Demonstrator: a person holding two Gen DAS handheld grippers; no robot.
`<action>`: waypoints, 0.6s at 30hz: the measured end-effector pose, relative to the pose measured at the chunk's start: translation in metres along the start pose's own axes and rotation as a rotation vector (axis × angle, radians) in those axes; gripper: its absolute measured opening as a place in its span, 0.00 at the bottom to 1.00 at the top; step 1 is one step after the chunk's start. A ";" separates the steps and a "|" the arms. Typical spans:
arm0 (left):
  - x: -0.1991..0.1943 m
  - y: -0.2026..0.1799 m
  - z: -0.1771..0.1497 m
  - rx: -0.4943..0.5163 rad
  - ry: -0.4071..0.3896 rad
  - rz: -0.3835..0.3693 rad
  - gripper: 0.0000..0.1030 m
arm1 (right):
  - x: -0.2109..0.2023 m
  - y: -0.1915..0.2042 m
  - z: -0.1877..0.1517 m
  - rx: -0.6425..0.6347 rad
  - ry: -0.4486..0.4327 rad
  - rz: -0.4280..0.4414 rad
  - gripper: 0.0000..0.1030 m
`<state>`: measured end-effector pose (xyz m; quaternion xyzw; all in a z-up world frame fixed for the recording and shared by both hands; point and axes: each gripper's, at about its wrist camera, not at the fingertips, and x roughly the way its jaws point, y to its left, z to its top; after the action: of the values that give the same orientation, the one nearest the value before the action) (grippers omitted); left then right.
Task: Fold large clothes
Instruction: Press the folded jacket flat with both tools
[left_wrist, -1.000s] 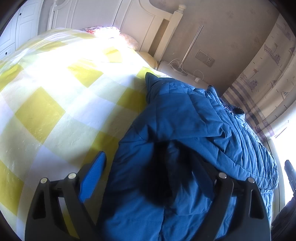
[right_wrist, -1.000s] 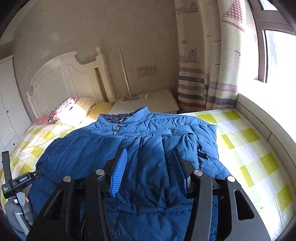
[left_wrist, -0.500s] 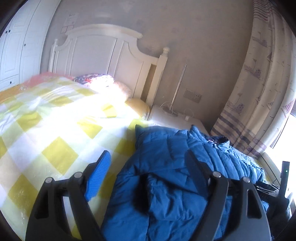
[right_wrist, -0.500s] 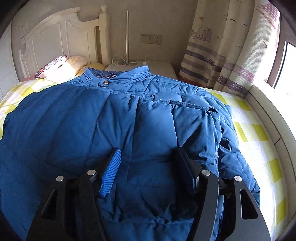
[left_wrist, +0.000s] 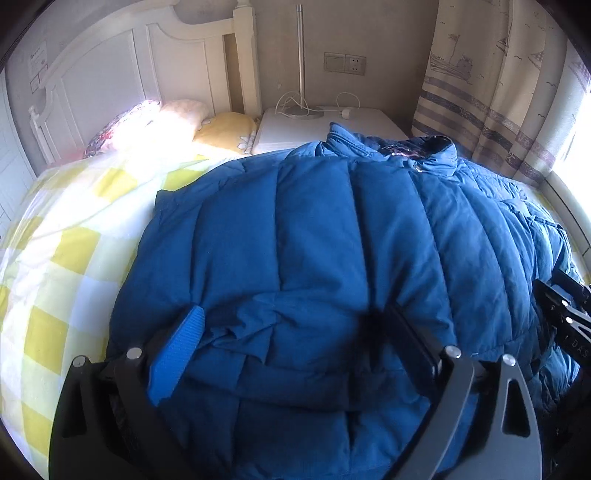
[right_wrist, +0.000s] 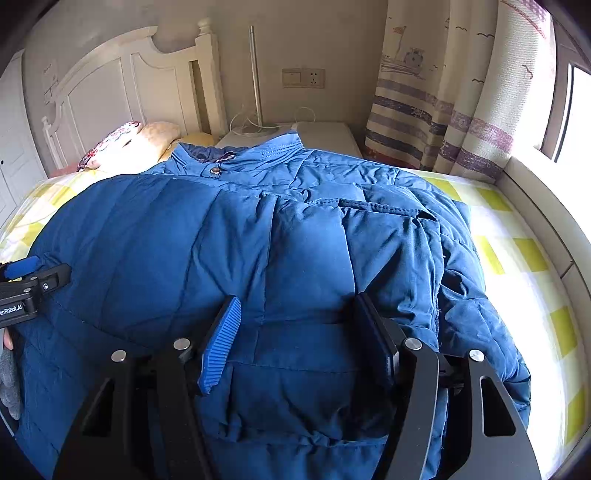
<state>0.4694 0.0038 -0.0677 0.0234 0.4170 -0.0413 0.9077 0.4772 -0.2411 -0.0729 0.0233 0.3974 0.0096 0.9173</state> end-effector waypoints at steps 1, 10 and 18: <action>-0.011 0.000 0.006 -0.014 -0.037 -0.014 0.93 | 0.001 0.000 0.000 0.000 0.002 0.001 0.61; 0.037 -0.095 0.045 0.142 0.034 -0.024 0.94 | 0.000 -0.001 0.000 0.007 0.000 0.010 0.61; 0.030 -0.093 0.055 0.124 -0.045 0.010 0.97 | -0.001 0.000 -0.001 0.023 -0.005 0.031 0.62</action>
<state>0.5218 -0.0950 -0.0554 0.0808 0.3929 -0.0632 0.9138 0.4761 -0.2411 -0.0732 0.0402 0.3950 0.0193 0.9176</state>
